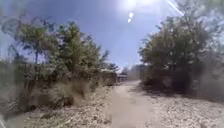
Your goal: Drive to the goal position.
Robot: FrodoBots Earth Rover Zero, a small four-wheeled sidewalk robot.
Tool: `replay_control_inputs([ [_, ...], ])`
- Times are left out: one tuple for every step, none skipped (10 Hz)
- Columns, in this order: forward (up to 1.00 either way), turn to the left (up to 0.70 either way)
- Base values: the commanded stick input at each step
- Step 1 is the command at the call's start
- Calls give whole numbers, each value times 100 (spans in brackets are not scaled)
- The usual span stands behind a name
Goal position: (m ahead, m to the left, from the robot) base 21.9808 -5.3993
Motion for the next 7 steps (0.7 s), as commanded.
replay_control_inputs([
  [44,-18],
  [44,-4],
  [44,2],
  [44,2],
  [44,2],
  [44,2],
  [44,2],
])
